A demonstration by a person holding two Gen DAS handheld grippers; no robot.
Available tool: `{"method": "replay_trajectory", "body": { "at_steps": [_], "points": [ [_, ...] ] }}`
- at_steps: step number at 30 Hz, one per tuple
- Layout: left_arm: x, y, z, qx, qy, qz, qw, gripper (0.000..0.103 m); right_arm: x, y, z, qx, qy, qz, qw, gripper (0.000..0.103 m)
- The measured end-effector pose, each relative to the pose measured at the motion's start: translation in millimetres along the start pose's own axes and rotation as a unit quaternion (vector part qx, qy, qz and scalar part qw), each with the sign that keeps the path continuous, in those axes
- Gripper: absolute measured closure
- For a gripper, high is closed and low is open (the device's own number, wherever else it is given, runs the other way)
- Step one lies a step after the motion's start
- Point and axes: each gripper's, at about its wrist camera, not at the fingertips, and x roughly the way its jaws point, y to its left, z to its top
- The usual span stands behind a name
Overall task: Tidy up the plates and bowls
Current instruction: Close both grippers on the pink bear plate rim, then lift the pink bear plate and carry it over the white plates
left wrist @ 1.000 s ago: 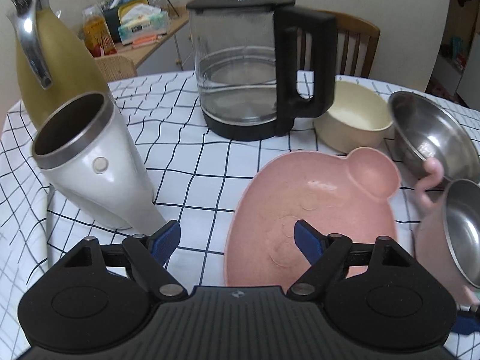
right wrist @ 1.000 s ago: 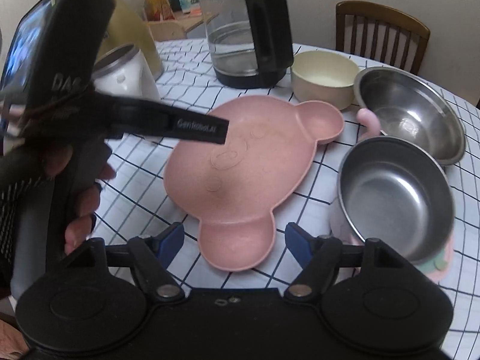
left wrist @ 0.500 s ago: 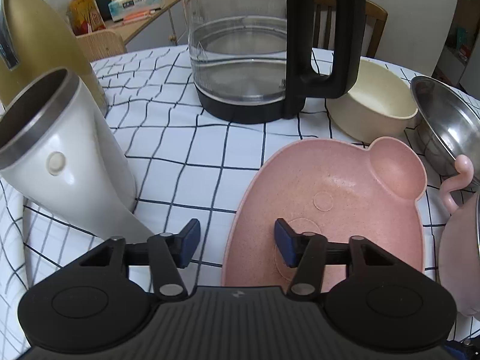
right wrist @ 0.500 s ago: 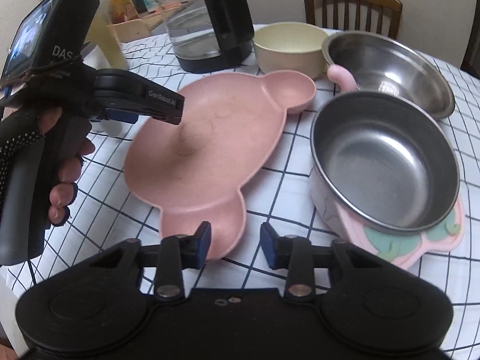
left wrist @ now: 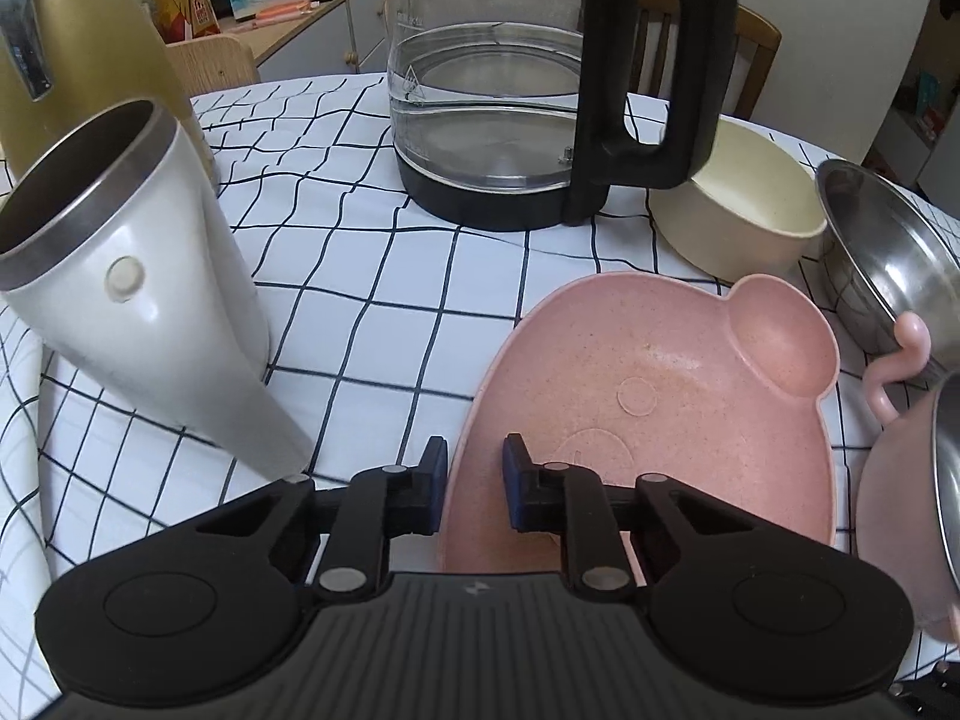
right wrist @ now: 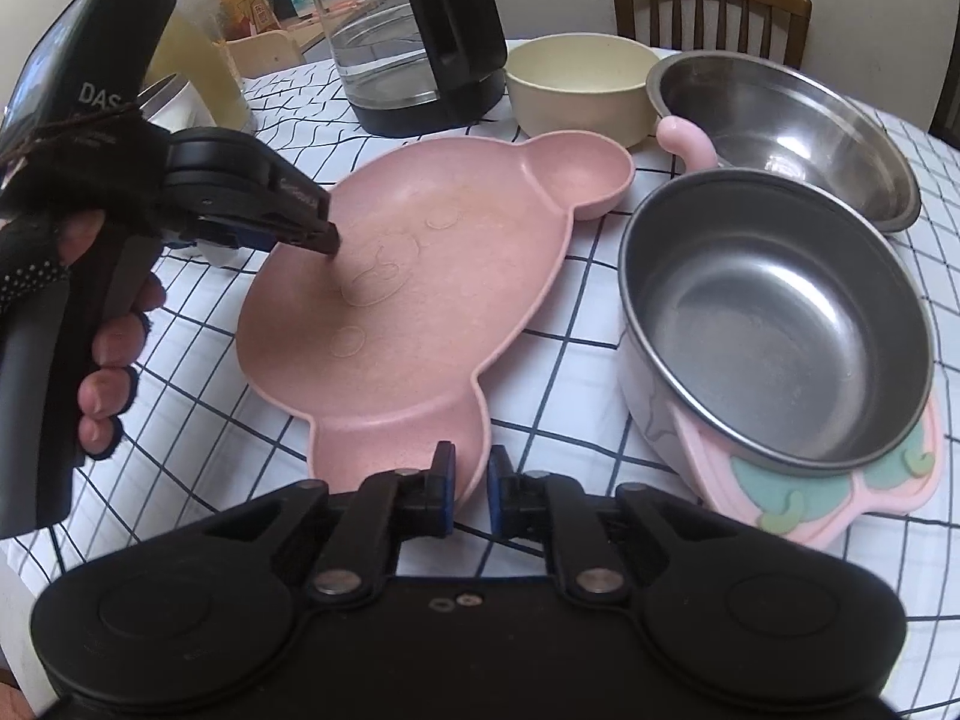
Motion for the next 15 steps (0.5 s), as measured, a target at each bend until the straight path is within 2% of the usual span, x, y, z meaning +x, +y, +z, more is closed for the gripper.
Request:
{"method": "replay_trajectory", "body": {
  "at_steps": [15],
  "points": [
    [-54.6, 15.0, -52.0, -0.033, -0.005, -0.03, 0.999, 0.091, -42.8, 4.1, -30.6, -0.029, -0.002, 0.02, 0.999, 0.093]
  ]
}}
